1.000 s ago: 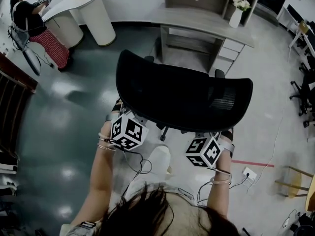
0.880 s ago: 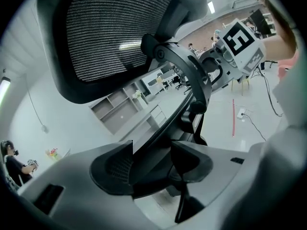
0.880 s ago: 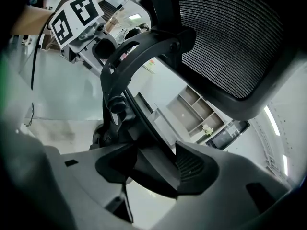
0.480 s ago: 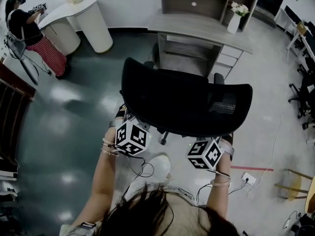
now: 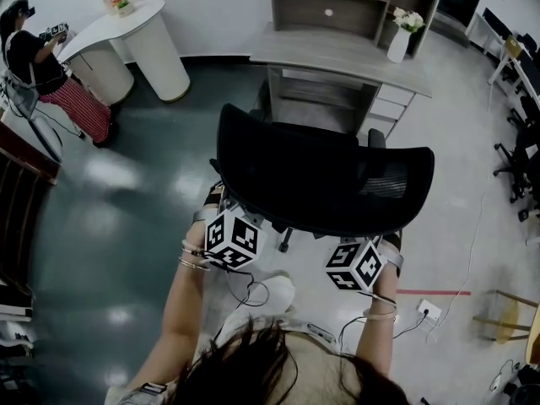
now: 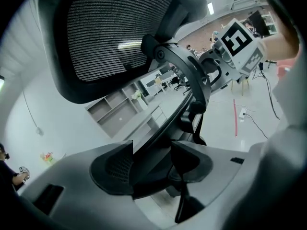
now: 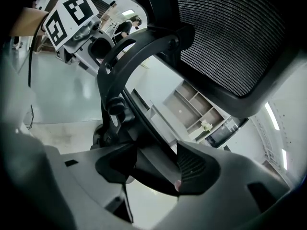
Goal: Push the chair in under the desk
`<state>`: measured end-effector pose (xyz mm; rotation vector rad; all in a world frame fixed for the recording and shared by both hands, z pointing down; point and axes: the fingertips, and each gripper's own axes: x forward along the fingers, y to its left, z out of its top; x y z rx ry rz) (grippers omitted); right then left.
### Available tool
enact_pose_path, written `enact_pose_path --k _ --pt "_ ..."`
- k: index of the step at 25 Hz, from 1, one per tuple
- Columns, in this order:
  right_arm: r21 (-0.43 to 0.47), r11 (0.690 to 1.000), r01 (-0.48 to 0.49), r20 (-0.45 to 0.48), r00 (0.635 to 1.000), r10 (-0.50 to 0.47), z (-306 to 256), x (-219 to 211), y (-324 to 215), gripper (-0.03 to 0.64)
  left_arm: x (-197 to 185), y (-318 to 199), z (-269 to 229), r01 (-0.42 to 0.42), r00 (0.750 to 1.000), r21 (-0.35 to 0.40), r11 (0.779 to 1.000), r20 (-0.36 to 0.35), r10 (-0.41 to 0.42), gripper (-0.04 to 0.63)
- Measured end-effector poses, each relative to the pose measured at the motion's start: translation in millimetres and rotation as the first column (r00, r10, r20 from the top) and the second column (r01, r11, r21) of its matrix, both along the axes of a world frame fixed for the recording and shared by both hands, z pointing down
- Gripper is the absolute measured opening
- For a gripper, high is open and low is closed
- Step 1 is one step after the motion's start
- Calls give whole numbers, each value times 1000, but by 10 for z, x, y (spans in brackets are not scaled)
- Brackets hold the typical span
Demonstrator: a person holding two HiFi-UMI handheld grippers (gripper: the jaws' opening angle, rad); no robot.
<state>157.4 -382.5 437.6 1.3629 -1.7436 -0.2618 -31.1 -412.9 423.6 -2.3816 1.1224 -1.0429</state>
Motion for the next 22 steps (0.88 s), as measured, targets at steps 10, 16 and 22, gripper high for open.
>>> enact_pose_path --k 10,16,22 --pt "-4 999 -35 -4 999 35 13 48 -308 249 54 -326 2 -20 1000 16 1000 -8 21 232" --pt "-18 998 -55 -8 998 55 27 100 -544 249 102 -574 8 -33 999 25 999 -13 33 232" --pt "-21 997 -75 -8 997 74 13 137 -763 249 144 -805 -13 -48 999 38 998 -20 49 232"
